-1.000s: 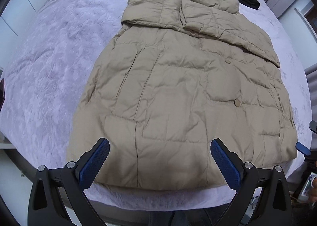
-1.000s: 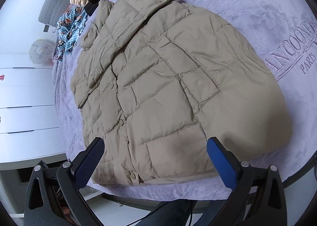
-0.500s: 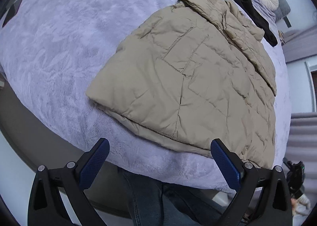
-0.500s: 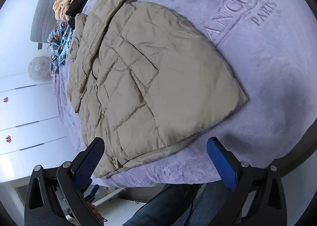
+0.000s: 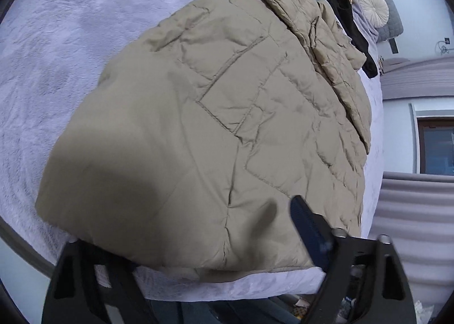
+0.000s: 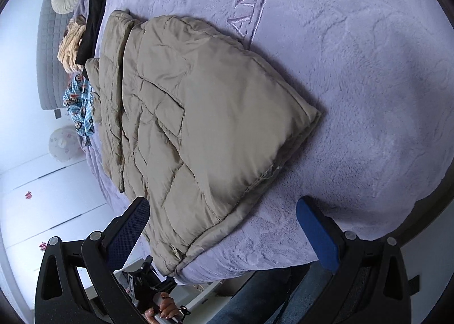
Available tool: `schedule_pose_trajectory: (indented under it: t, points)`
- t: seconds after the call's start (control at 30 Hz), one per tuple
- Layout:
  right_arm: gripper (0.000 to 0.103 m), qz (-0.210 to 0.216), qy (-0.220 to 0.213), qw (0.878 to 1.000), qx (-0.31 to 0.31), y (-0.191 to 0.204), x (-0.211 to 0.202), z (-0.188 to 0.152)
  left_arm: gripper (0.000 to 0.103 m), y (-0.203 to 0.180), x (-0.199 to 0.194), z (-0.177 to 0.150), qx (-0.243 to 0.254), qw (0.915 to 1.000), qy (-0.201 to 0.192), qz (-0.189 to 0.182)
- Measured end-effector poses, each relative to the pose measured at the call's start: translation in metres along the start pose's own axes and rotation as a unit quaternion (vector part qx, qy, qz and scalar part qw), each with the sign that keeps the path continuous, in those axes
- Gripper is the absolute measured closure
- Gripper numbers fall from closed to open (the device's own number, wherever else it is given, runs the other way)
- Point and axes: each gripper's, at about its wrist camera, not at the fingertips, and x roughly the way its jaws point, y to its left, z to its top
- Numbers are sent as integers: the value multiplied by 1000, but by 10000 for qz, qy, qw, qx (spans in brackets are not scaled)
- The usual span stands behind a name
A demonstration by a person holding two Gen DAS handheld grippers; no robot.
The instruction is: Fold large clothes
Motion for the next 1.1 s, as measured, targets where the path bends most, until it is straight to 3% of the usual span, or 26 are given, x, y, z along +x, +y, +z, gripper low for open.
schedule_pose_trajectory:
  t: [0.03,0.1,0.2,0.3,0.37,0.47,0.8,1.1]
  points:
    - [0,126,-21,9999,83,0,2,1,44,-1,0,1,46,10000,72,-28]
    - [1,405,-14,9990,190,2,9,2,71,-5,-2,3,162,9998,103,-40]
    - [5,526,-49,9982,285,5,17,2,85,-7,-12,6,248,9995,7,-187]
    - [29,545,-53,9975,441,6,25,1,85,-6,-21,12,296,9990,-21,-332]
    - [70,445,-78,9974,569,4,31,0,91,-10,-24,17,420,9986,0,-335]
    - [85,246,-188,9975,635,5,32,-1,91,-15,-30,22,630,9973,49,-363]
    - [93,264,-470,9985,-30,39,20,5,91,-49,-47,44,1083,9938,45,-264]
    - [94,337,-344,9908,-1265,118,0,40,91,-114,-89,85,1130,9885,-958,-309]
